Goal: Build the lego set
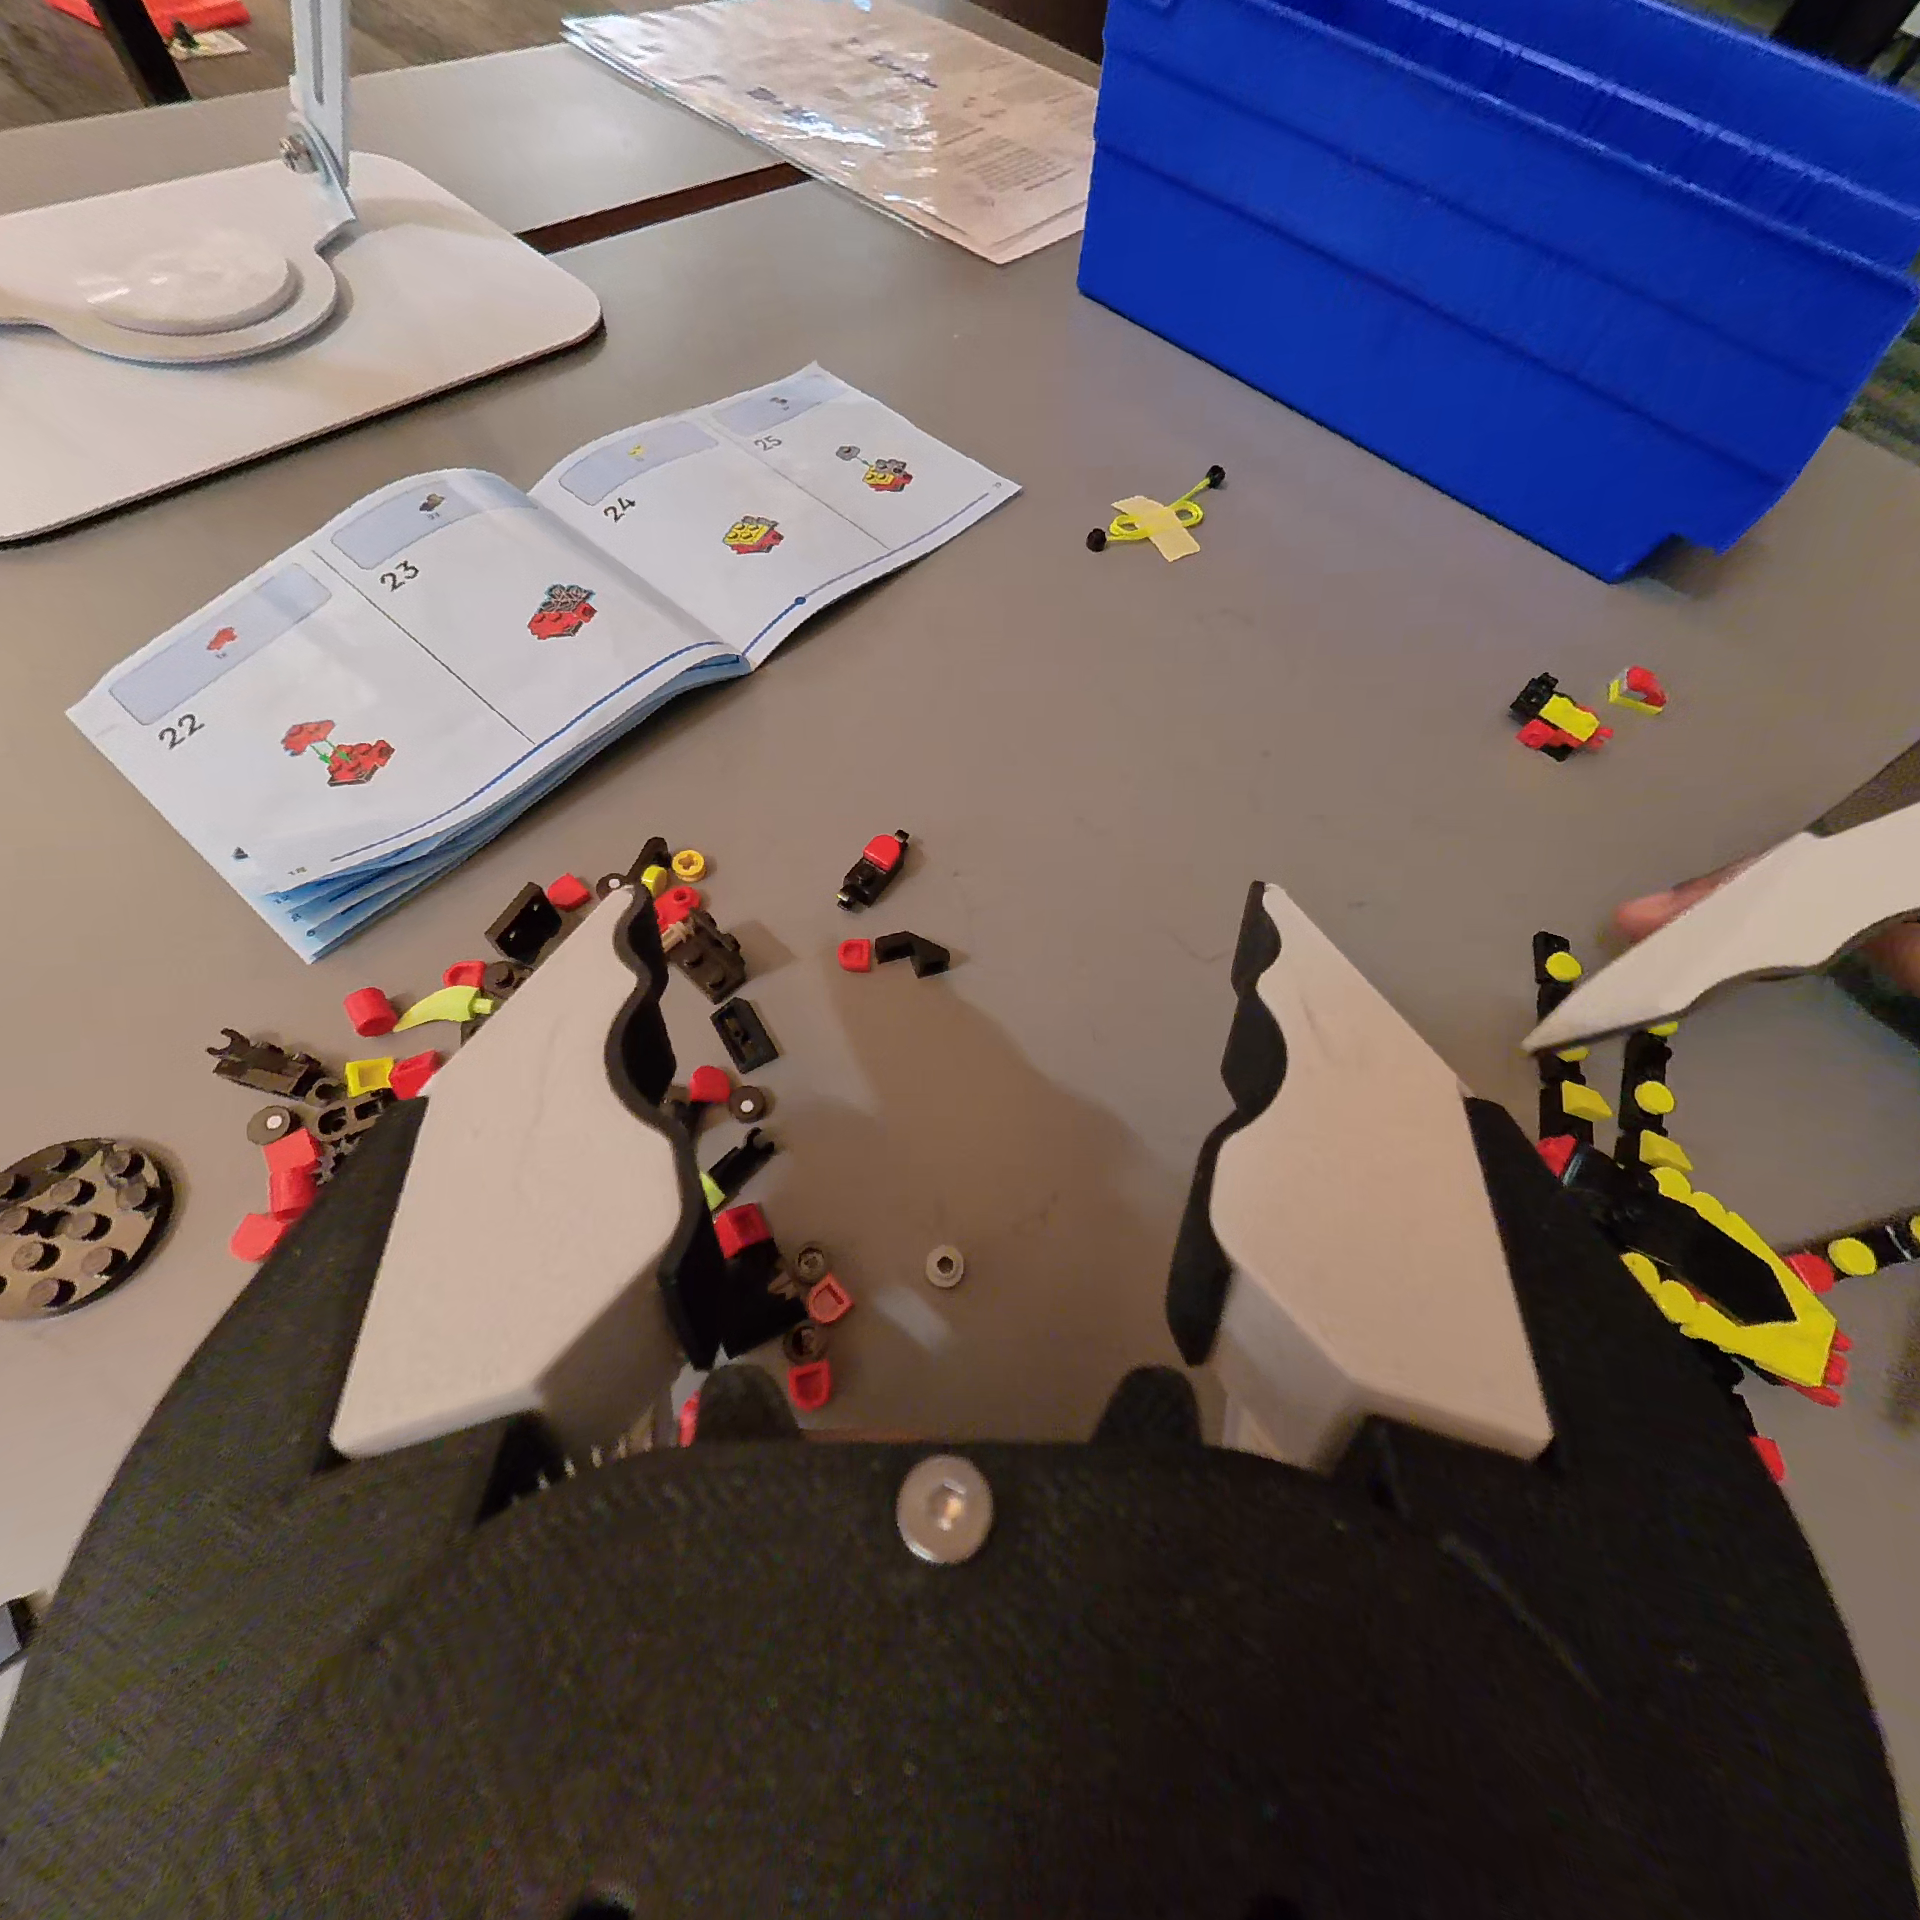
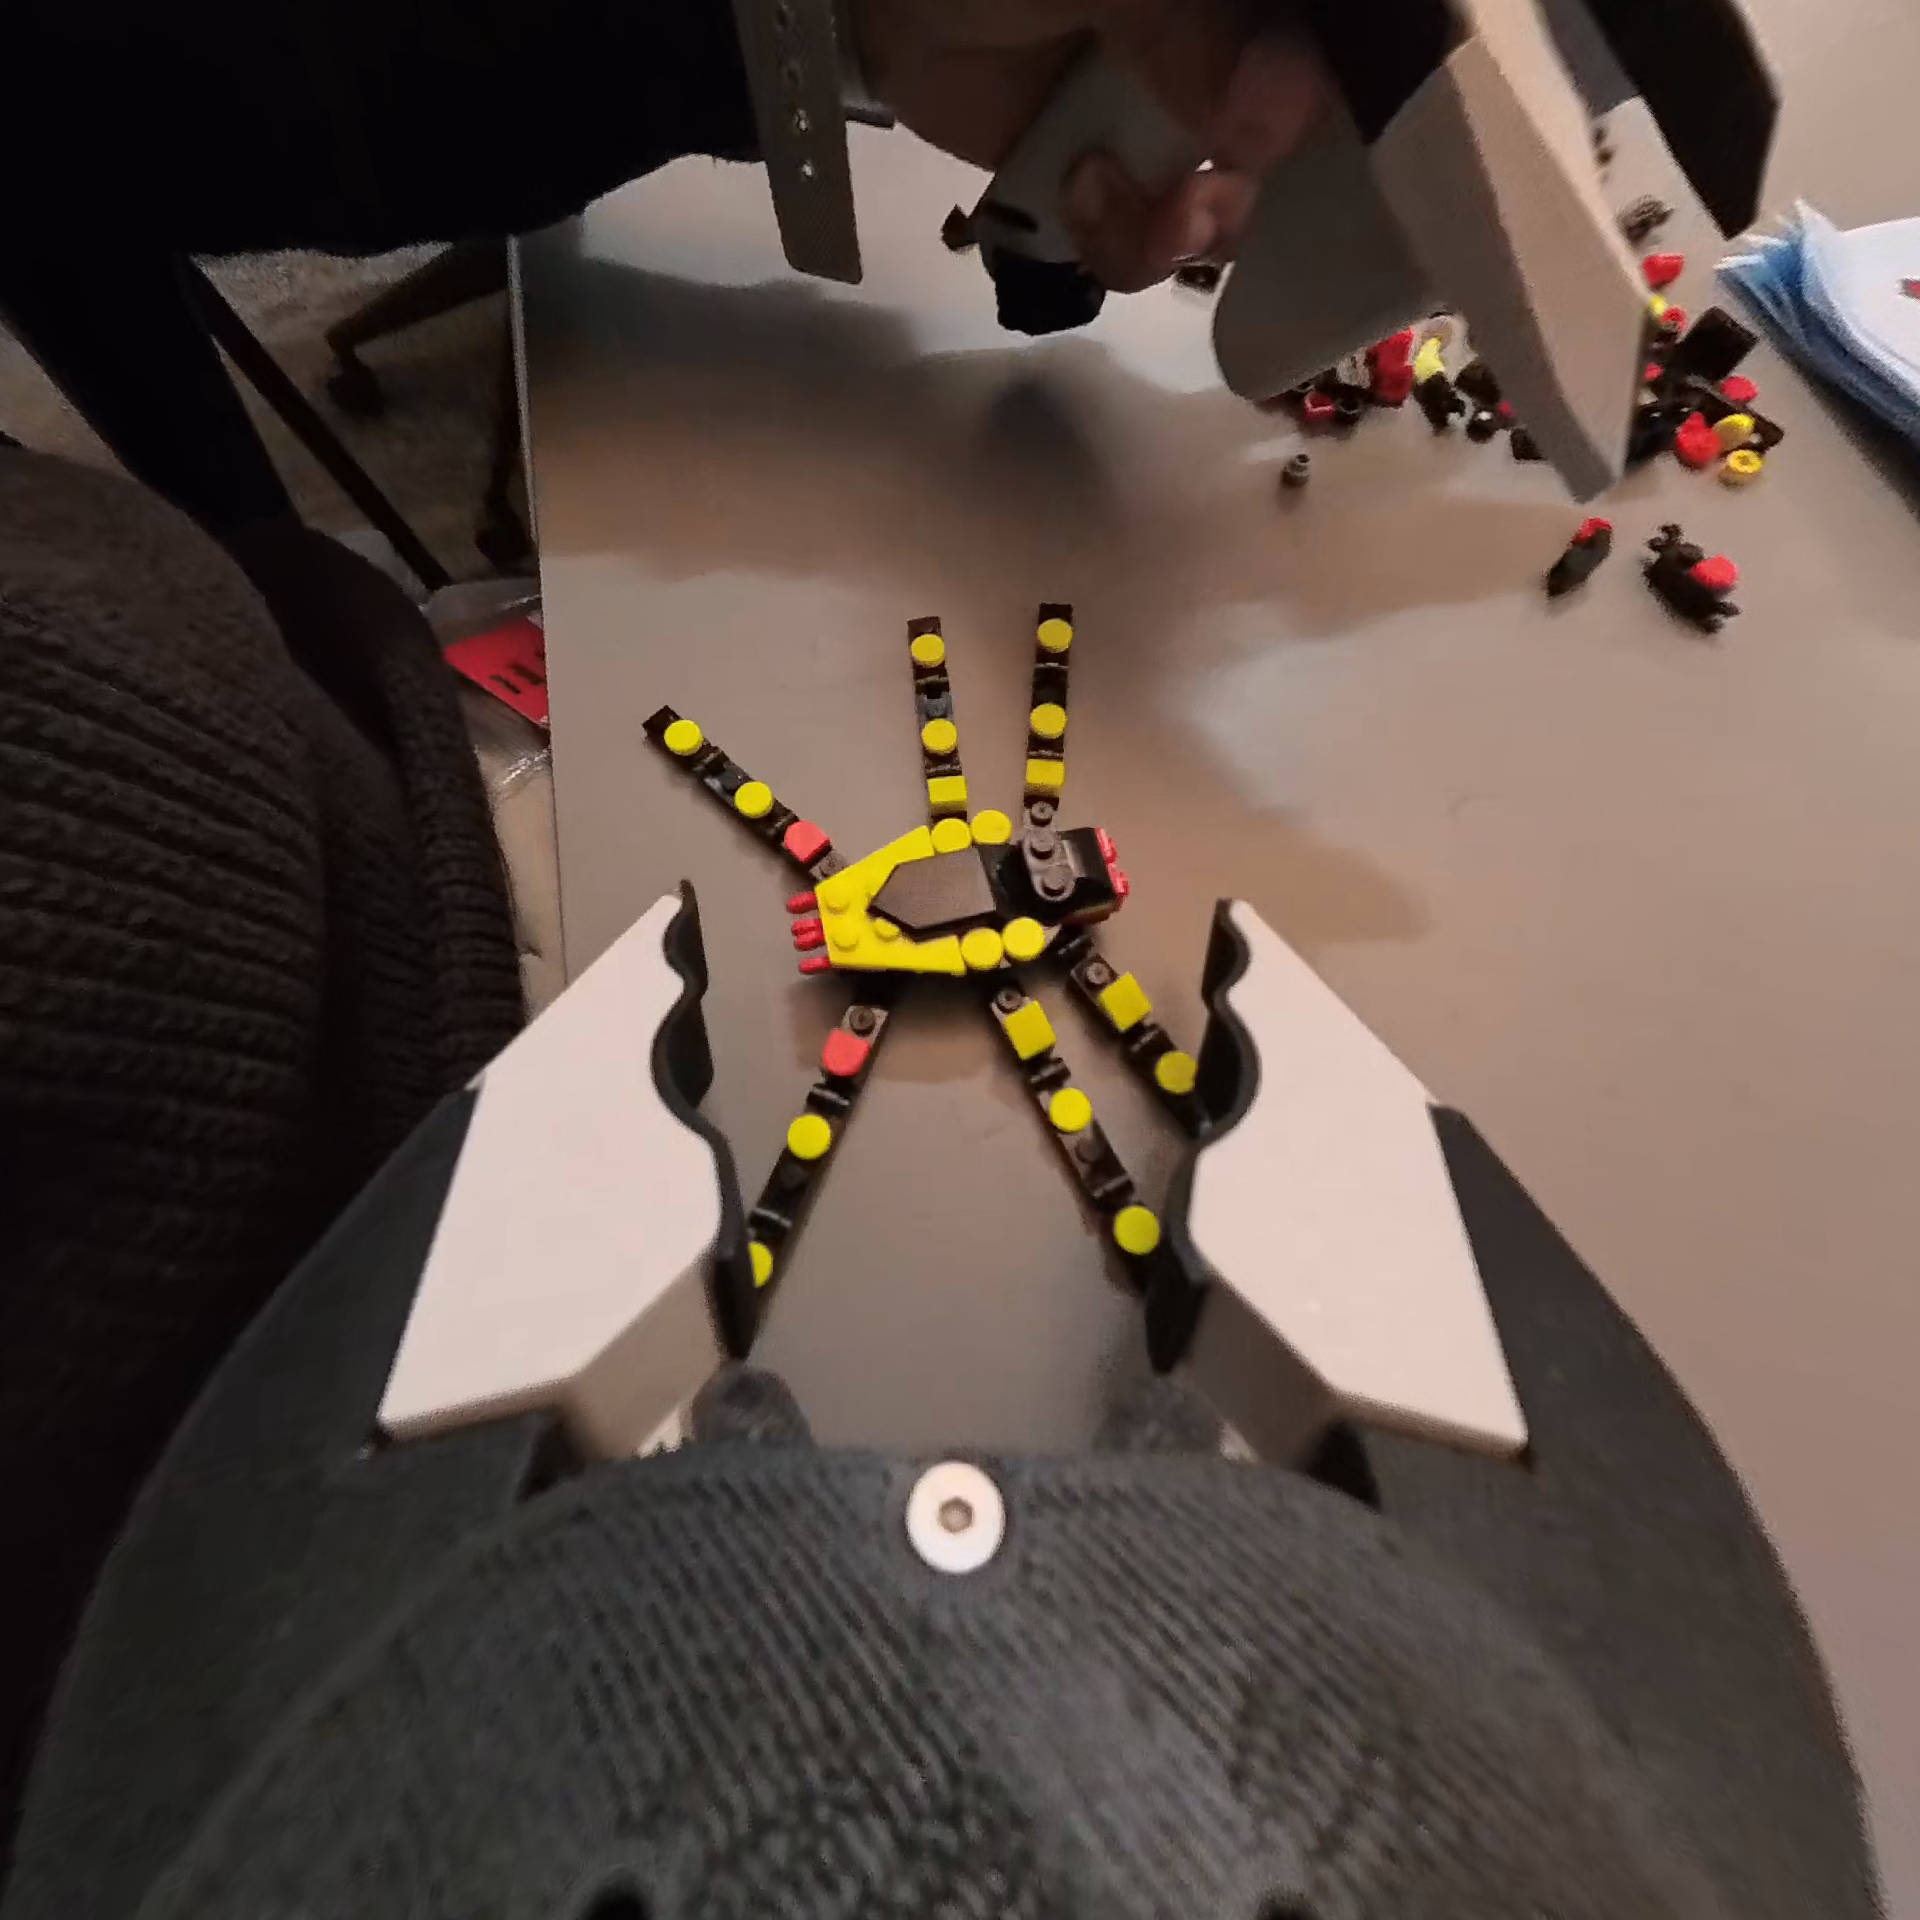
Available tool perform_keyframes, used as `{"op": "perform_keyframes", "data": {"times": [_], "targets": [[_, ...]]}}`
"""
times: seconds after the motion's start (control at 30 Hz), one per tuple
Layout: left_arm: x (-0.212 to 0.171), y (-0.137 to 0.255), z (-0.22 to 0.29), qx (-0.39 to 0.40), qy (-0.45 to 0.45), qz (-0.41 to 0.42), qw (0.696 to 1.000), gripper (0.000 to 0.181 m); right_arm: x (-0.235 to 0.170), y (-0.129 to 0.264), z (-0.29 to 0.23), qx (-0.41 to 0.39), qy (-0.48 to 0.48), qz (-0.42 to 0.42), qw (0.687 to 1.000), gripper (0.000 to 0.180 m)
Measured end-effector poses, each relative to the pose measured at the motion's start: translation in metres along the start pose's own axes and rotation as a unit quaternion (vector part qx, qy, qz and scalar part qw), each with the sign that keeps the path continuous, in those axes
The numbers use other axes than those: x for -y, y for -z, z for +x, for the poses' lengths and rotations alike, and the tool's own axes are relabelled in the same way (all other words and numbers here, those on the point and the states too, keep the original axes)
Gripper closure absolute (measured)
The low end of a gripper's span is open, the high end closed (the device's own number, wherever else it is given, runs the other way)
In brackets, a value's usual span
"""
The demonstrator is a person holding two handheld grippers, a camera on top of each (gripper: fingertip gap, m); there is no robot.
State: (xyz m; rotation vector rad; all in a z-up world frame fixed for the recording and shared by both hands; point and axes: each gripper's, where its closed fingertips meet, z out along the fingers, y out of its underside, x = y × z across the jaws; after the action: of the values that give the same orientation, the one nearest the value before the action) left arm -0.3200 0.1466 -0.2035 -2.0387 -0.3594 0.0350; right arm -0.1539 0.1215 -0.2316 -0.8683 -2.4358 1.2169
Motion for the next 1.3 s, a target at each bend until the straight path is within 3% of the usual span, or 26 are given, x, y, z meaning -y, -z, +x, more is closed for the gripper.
{"op": "perform_keyframes", "data": {"times": [0.43, 0.8, 1.3], "targets": [[0.000, -0.001, 0.003, -0.005, -0.002, -0.001, 1.000, 0.072, -0.005, -0.010, 0.001, 0.009, 0.040, -0.017, 0.999, 0.111], [0.002, 0.001, 0.002, -0.003, 0.000, 0.004, 1.000, 0.073, 0.001, -0.006, 0.012, -0.002, 0.041, -0.006, 0.999, 0.111], [0.005, 0.004, 0.002, -0.006, 0.005, 0.013, 1.000, 0.073, -0.004, -0.009, 0.082, -0.014, 0.029, -0.020, 0.999, 0.112]]}}
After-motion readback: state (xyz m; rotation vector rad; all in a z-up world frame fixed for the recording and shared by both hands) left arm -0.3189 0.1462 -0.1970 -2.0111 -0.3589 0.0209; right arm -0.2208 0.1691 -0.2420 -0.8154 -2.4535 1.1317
